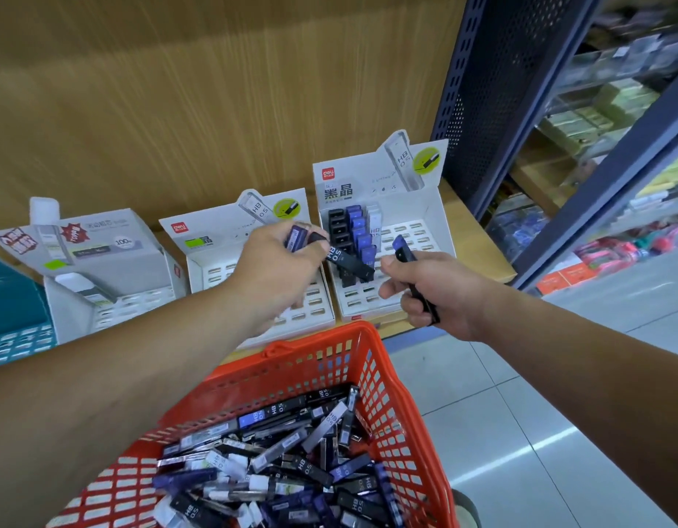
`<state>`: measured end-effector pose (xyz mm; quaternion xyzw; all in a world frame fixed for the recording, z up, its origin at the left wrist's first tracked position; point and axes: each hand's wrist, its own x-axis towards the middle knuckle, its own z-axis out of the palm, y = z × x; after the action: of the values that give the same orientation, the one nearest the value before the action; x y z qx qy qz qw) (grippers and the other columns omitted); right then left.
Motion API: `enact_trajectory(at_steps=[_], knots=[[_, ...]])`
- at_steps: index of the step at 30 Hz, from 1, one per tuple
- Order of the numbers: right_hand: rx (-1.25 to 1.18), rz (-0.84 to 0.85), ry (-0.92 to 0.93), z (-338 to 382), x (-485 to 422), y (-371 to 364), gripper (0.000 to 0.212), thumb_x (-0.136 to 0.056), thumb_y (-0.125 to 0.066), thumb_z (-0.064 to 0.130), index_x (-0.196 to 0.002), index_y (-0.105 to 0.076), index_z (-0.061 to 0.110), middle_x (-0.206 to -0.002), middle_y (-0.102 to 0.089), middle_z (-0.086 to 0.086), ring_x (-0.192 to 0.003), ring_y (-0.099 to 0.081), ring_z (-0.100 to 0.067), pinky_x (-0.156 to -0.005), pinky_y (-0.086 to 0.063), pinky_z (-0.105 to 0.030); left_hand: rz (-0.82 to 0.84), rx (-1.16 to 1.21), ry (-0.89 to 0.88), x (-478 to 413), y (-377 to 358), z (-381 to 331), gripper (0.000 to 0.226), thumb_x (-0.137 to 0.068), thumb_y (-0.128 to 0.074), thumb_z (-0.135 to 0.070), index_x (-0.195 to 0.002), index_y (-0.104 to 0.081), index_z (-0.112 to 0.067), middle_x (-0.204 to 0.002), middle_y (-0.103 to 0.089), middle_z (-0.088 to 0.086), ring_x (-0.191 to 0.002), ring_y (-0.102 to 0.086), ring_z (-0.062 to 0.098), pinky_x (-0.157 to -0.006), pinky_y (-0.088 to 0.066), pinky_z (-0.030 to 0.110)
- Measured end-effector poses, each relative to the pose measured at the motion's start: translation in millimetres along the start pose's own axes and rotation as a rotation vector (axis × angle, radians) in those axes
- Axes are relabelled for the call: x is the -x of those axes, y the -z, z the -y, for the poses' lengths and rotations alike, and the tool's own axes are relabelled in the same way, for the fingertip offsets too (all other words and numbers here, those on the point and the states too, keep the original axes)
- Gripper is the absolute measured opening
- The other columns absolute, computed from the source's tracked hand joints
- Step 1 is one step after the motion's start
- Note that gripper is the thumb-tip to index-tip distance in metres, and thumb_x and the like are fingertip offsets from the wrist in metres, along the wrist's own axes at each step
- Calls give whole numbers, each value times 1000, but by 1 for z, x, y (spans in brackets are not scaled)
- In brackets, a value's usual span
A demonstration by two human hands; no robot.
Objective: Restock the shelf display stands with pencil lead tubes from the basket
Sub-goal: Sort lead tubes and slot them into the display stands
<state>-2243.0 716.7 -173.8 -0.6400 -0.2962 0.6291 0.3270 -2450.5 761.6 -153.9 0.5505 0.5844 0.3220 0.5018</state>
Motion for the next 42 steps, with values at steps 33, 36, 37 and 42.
enact_trajectory(at_steps=[33,36,37,42], knots=[[-99,298,-84,7,1,28,29,-105,-43,33,-116,-59,11,-74,-51,-3,-57,-41,-15,-46,-22,-25,-6,-378,-377,-12,-11,5,13,-92,-77,-31,-104,-74,-26,-91,-70,-16,-80,-64,-1,-71,-49,15],[-48,319,-58,8,1,21,40,-110,-37,36,-119,-64,7,-73,-52,-3,-54,-36,-12,-46,-17,-24,113,-270,-302,-2,-14,-4,21,-88,-80,-31,-108,-75,-24,-88,-71,-12,-74,-63,-2,-68,-48,11],[-25,331,-41,9,2,18,42,-111,-37,36,-120,-64,5,-73,-54,-3,-53,-35,-12,-46,-16,-24,143,-261,-294,1,-15,-6,20,-88,-81,-29,-105,-75,-24,-86,-71,-9,-67,-61,-2,-64,-48,12],[30,310,13,10,3,5,43,-111,-42,37,-124,-62,1,-80,-67,-9,-53,-47,-15,-39,-25,-21,115,-71,-112,4,-18,-8,17,-87,-82,-15,-99,-70,-12,-74,-66,1,-40,-46,6,-42,-40,23]])
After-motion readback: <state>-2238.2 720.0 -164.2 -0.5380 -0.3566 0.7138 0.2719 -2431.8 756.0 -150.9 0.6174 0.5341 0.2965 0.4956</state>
